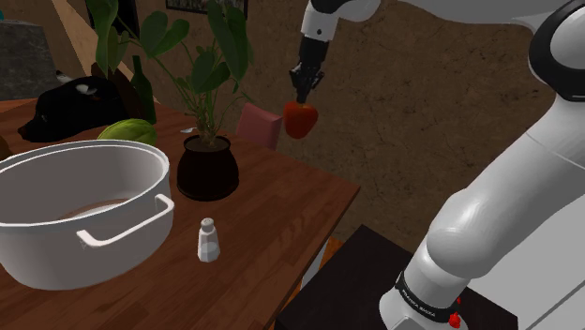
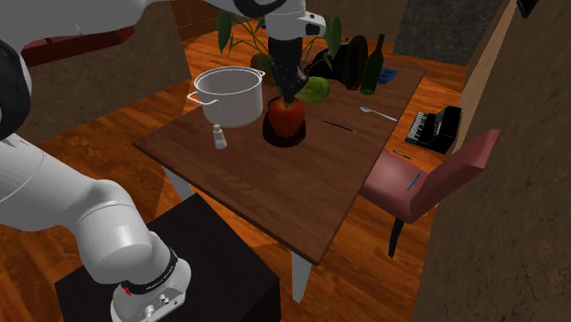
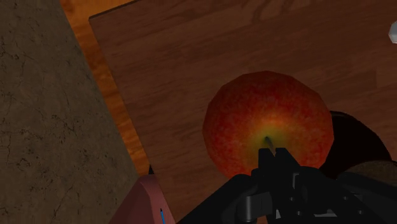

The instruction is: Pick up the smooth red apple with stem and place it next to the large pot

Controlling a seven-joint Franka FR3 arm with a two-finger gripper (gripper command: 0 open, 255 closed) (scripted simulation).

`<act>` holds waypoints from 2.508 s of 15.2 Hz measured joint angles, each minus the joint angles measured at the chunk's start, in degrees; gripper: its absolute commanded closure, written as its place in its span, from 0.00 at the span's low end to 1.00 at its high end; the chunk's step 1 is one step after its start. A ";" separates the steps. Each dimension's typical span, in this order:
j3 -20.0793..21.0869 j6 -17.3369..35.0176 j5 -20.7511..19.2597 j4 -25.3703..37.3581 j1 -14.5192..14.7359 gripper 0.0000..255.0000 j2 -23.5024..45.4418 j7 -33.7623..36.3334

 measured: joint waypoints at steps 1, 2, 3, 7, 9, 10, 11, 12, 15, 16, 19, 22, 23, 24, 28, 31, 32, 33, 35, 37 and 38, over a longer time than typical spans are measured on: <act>-0.01 -0.70 0.00 0.83 0.00 1.00 0.12 -0.01; -0.02 -1.44 0.00 1.59 -0.01 1.00 0.15 -0.01; 0.01 -2.34 0.01 2.83 0.02 1.00 0.49 0.05; 0.03 -5.60 0.04 6.94 0.05 1.00 1.34 0.14; -0.03 -7.12 0.05 8.88 0.01 1.00 1.76 0.07; 0.36 -7.36 0.08 8.83 0.26 1.00 1.46 0.70; 1.05 -7.41 0.11 8.30 0.68 1.00 0.87 1.77; 1.83 -7.19 0.18 7.47 1.15 1.00 0.23 2.98; 4.42 -7.78 0.48 6.88 2.67 1.00 -1.02 7.03; 5.25 -7.73 0.59 6.58 3.14 1.00 -1.28 8.32; 7.86 -7.82 1.01 5.36 4.59 1.00 -2.67 12.29; 10.83 -7.62 1.52 4.78 6.18 1.00 -3.16 16.74; 11.71 -8.06 1.66 5.22 6.64 1.00 -3.19 18.08; 12.67 -8.24 1.72 5.89 7.10 1.00 -2.75 19.50; 16.35 -8.12 2.16 6.28 8.98 1.00 -2.37 25.00; 19.19 -7.86 2.43 6.41 10.40 1.00 -2.06 29.24; 20.29 -7.75 2.46 6.66 10.93 1.00 -1.76 30.83; 21.41 -7.50 2.40 7.08 11.43 1.00 -1.12 32.44; 23.65 -8.66 1.95 10.22 12.37 1.00 0.88 35.75; 25.72 -8.56 1.32 12.04 13.27 1.00 2.93 38.79; 26.86 -8.86 0.96 13.29 13.84 1.00 3.97 40.53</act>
